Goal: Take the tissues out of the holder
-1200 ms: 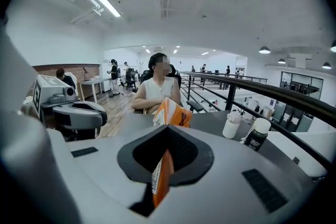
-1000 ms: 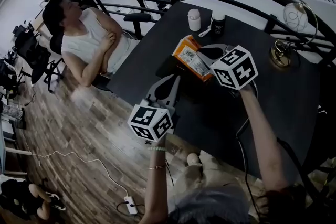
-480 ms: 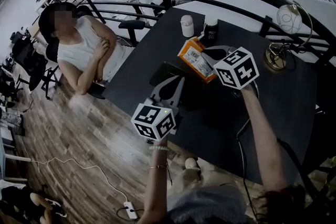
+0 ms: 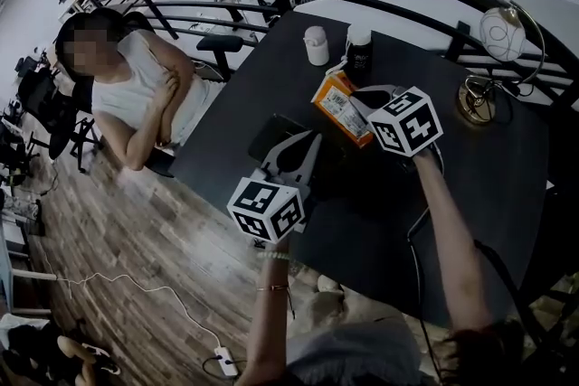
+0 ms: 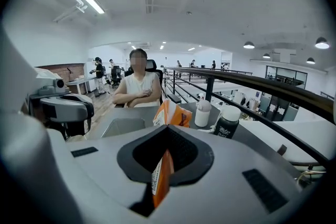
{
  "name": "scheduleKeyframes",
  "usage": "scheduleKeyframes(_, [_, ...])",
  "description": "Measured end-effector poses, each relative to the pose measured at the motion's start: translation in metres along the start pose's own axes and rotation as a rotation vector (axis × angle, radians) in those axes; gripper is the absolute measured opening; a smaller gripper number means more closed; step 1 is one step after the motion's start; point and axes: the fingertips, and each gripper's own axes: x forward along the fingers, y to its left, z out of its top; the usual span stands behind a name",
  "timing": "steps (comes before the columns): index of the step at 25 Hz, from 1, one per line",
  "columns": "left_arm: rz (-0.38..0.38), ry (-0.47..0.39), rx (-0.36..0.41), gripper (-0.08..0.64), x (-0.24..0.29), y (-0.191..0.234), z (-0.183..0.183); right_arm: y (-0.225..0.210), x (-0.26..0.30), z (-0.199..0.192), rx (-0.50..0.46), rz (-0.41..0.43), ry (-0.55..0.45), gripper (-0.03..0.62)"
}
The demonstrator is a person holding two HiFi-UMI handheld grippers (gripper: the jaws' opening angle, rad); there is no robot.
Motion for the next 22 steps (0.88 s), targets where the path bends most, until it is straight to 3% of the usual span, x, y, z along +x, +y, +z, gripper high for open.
scheduleKeyframes(13, [-0.014, 0.058, -0.038, 0.008, 0.03, 0.002, -0.02, -0.025, 0.051, -0.057, 0.046, 0.019, 0.103, 0.014])
scheduleKeyframes(22, [-0.001, 0.095, -0.057, 0.008, 0.038, 0.004, -0.032, -0.024, 0.073, -0.07, 0.051, 0.049, 0.126, 0.014])
